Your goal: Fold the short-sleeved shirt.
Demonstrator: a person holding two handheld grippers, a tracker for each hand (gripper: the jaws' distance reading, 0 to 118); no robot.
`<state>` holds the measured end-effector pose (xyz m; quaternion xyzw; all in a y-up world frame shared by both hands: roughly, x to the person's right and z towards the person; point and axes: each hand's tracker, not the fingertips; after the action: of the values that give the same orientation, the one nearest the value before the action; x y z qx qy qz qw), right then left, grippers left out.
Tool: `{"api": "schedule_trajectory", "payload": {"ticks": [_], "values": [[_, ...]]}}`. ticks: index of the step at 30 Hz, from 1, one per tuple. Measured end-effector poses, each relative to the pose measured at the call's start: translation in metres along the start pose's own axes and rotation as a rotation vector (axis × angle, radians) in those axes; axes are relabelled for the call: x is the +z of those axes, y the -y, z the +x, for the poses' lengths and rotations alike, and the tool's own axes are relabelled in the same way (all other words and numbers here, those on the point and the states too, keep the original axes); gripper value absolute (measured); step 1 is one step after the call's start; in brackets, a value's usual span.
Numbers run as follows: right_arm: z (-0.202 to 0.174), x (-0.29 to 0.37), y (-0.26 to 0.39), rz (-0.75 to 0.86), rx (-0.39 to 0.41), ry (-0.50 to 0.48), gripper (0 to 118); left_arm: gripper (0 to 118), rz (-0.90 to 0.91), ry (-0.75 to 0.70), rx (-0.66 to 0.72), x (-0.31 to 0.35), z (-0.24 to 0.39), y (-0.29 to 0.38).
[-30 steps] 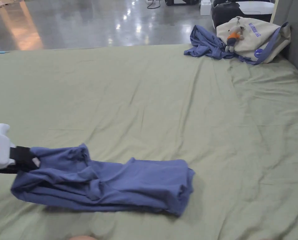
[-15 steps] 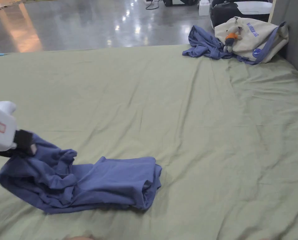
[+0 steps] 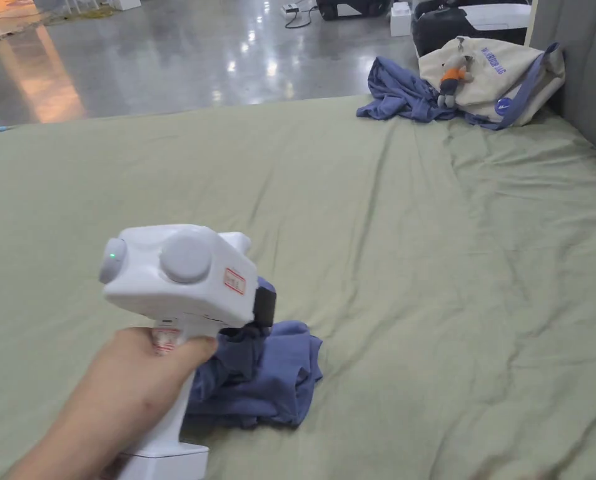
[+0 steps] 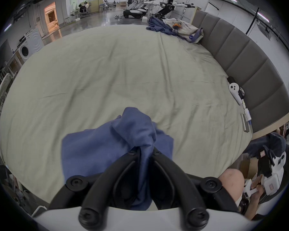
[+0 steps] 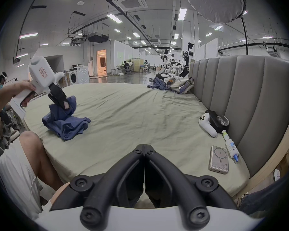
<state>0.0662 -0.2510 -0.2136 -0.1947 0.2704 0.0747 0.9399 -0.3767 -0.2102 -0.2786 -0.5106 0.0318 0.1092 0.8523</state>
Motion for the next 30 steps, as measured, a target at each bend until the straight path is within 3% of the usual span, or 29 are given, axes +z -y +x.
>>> {"api": "schedule_trajectory", "payload": {"ticks": [5,6,8,9,11,16,17,18,19,20,21,24,26,30], "values": [[0.000,-0.001,0.002,-0.003,0.003,-0.003,3,12,-0.022,0.041,0.099,-0.035,-0.005,0.005],[0.001,-0.001,0.002,-0.004,0.003,-0.002,3,25,-0.019,0.073,0.132,-0.039,-0.007,0.008],[0.001,-0.002,0.002,-0.007,0.005,-0.004,3,73,0.005,0.158,0.138,-0.039,-0.008,0.013],[0.001,-0.001,0.002,-0.008,0.006,-0.002,3,85,0.021,0.174,0.126,-0.033,-0.005,0.013],[0.002,-0.001,0.002,-0.008,0.003,0.000,3,85,0.125,0.159,0.061,-0.010,-0.002,0.013],[0.001,0.000,0.001,-0.005,0.004,-0.003,3,85,0.353,0.202,0.090,0.056,-0.040,0.004],[0.001,0.000,0.001,-0.005,0.004,-0.004,3,84,0.335,0.144,0.093,0.057,-0.045,0.002],[0.001,0.000,0.000,-0.005,0.005,-0.004,3,73,0.267,0.071,0.111,0.055,-0.047,0.001],[0.000,0.000,0.000,-0.004,0.007,-0.005,3,50,0.220,0.045,0.123,0.045,-0.051,0.000],[-0.001,0.001,0.000,-0.004,0.008,-0.007,3,12,0.200,0.058,0.128,0.035,-0.054,0.001],[-0.001,0.001,-0.001,-0.004,0.012,-0.009,3,1,0.172,0.085,0.134,0.021,-0.055,0.004],[-0.002,0.001,-0.001,-0.006,0.021,-0.007,3,1,0.029,0.112,0.160,-0.020,-0.052,0.006],[-0.001,0.001,0.000,-0.008,0.015,-0.007,3,1,-0.006,0.158,0.123,-0.034,-0.036,0.015],[0.002,-0.002,0.002,-0.015,0.006,-0.008,3,1,-0.044,0.119,0.073,-0.053,-0.014,0.024]]}}
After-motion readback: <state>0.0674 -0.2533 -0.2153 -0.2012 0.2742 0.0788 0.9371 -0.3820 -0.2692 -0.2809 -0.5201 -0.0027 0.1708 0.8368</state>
